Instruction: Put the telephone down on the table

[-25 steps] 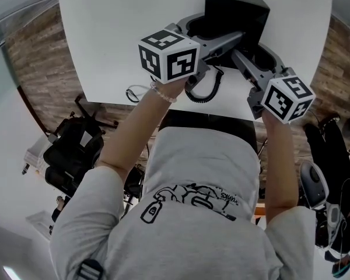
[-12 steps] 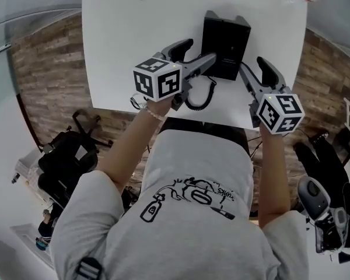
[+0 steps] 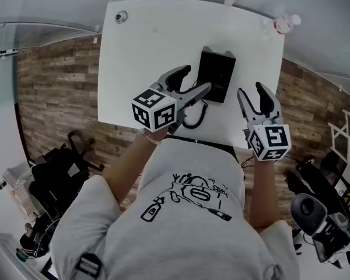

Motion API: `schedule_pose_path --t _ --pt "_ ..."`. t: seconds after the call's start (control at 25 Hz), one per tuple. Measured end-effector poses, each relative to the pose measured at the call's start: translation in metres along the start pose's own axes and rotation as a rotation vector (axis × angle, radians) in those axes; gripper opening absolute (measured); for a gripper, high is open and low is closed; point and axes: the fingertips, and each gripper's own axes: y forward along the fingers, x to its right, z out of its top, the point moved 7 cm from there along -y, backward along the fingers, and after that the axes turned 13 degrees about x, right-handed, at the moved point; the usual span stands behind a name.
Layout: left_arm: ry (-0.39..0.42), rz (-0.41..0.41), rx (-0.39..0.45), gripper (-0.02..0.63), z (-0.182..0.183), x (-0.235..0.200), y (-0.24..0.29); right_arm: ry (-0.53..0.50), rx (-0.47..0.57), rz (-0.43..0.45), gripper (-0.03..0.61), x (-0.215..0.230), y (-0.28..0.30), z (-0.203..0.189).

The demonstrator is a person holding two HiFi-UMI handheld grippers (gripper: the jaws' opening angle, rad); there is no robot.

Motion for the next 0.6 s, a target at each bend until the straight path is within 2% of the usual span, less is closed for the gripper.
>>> schedule_pose_path --t 0.12,0.2,0.44,0.6 --pt "0.022 -0.047 0.092 0.271 0.022 0.021 -0.005 -0.024 0.048 0.001 0.2 -0.004 -0.006 0.021" --pt "0.052 -0.068 0.123 0.238 0.034 0.035 -0.009 -0.034 0.075 0.003 0.182 -0.009 -0.011 0.035" --pt "0.099 -0.121 0.19 0.201 0.065 0.067 -0.015 -0.083 0.138 0.014 0.146 -0.019 -0.021 0.073" --pt "0.177 -0.141 0.222 0.178 0.083 0.08 -0.018 -0.099 0.185 0.023 0.132 -0.026 -0.023 0.096"
